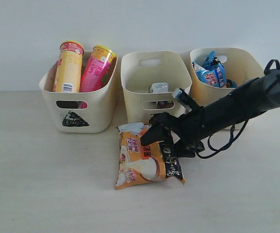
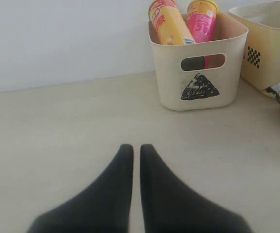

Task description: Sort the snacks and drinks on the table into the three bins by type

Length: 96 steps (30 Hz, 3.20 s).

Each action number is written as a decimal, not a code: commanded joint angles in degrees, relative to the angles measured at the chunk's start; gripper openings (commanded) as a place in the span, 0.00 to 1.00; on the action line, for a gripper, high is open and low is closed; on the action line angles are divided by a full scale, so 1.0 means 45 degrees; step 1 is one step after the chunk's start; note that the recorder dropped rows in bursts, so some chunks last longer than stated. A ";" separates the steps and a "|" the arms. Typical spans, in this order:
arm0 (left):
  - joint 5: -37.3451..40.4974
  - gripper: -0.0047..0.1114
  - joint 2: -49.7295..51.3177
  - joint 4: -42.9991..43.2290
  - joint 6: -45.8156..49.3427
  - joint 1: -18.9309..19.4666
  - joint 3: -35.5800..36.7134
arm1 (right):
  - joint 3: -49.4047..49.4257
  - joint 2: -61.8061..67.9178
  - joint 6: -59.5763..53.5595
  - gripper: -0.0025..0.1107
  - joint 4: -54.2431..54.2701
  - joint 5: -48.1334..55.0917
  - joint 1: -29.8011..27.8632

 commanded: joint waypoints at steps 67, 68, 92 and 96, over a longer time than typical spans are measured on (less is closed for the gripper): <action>-0.0050 0.08 -0.0045 -0.0155 0.0005 0.0035 0.0047 | -0.1541 -0.4530 0.2196 0.03 -0.6534 -0.8872 -0.3228; -0.0050 0.08 -0.0045 -0.0155 0.0005 0.0035 0.0047 | -0.1541 -0.4331 0.2196 0.07 -0.6508 -0.8872 -0.3228; -0.0050 0.08 -0.0045 -0.0155 0.0005 0.0035 0.0047 | 0.1485 -1.0520 0.3545 0.02 -0.6885 -0.7150 -0.3228; -0.0050 0.08 -0.0045 -0.0155 0.0005 0.0035 0.0047 | 0.4142 -1.2414 0.3545 0.02 -0.6496 -0.9466 -0.3228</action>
